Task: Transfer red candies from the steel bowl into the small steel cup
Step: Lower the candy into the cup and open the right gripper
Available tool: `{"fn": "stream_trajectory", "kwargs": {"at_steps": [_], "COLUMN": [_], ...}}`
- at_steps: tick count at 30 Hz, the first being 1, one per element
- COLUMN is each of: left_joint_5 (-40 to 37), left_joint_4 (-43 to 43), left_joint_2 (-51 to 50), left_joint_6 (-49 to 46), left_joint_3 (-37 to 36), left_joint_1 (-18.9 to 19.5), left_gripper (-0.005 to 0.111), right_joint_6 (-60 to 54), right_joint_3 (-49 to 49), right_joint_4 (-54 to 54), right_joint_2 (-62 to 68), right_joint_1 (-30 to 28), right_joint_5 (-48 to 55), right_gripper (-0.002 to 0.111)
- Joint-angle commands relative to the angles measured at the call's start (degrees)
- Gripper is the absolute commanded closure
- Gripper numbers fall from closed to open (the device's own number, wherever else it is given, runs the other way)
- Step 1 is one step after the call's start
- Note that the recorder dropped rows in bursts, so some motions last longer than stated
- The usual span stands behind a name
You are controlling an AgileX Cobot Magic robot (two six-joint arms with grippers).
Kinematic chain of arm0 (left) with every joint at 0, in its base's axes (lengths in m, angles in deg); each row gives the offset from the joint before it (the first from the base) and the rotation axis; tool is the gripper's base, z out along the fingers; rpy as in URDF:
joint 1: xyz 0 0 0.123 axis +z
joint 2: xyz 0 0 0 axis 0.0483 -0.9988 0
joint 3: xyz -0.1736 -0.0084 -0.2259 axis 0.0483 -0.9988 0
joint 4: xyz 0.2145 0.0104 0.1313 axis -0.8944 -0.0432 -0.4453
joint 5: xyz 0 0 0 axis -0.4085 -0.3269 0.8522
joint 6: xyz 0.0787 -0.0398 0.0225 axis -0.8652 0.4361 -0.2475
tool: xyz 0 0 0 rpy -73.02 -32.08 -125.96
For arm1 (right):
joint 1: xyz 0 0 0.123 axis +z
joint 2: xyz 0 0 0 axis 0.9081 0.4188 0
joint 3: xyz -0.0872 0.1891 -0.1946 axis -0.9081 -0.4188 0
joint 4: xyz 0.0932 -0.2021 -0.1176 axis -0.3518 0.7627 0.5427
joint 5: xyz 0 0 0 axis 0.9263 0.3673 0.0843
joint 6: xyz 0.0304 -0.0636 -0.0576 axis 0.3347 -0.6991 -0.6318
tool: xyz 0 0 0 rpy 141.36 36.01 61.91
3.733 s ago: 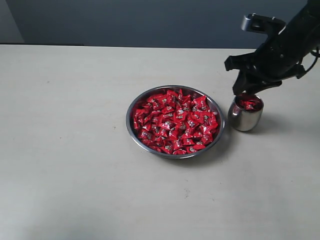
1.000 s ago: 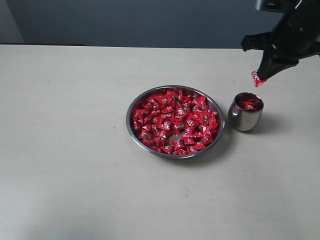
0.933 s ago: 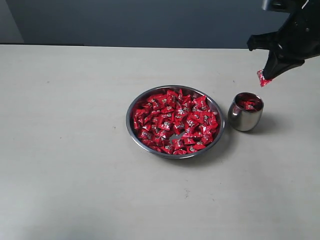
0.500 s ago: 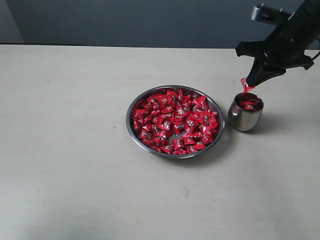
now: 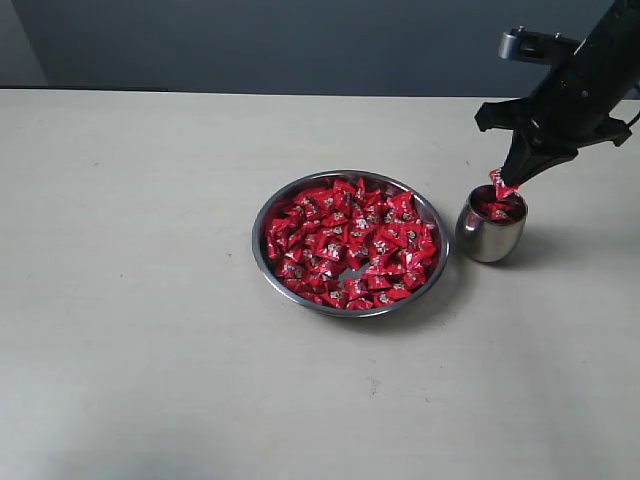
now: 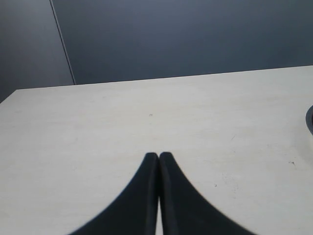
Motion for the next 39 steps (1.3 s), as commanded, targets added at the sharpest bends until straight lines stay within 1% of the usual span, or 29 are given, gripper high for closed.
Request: {"fn": "stream_trajectory", "kwargs": {"at_steps": [1, 6, 11, 16, 26, 28, 32, 33, 36, 39], "left_joint_5": [0.24, 0.24, 0.24, 0.24, 0.24, 0.24, 0.24, 0.24, 0.24, 0.24], "left_joint_4": [-0.11, -0.11, -0.11, -0.11, -0.11, -0.11, -0.11, -0.11, -0.11, -0.11], "left_joint_2": [0.27, 0.27, 0.27, 0.27, 0.27, 0.27, 0.27, 0.27, 0.27, 0.27], "left_joint_6": [0.1, 0.1, 0.1, 0.1, 0.1, 0.1, 0.1, 0.1, 0.1, 0.1], "left_joint_3": [0.48, 0.48, 0.48, 0.48, 0.48, 0.48, 0.48, 0.48, 0.48, 0.48], "left_joint_1": [0.12, 0.12, 0.12, 0.12, 0.12, 0.12, 0.12, 0.12, 0.12, 0.12], "left_gripper": [0.106, 0.106, 0.106, 0.106, 0.106, 0.106, 0.106, 0.106, 0.106, 0.106], "right_joint_6": [-0.41, -0.41, -0.31, -0.31, -0.31, -0.31, -0.31, -0.31, -0.31, -0.31], "right_joint_3": [0.09, -0.04, -0.28, -0.28, -0.28, -0.28, -0.28, -0.28, -0.28, -0.28], "right_joint_4": [0.05, 0.07, -0.6, -0.49, 0.17, 0.17, 0.06, 0.06, 0.06, 0.06], "right_joint_2": [0.01, 0.6, 2.24, 2.37, 2.84, 2.84, 2.84, 2.84, 2.71, 1.63], "right_joint_1": [-0.19, -0.19, 0.17, 1.4, 1.4, 1.4, 1.4, 1.4, 1.4, 1.4], "right_joint_5": [0.05, -1.38, -0.32, -1.38, -1.33, -1.33, -1.33, -1.33, -1.33, -1.68], "right_gripper": [0.108, 0.108, 0.108, 0.108, 0.107, 0.102, 0.077, 0.074, 0.074, 0.078]}}
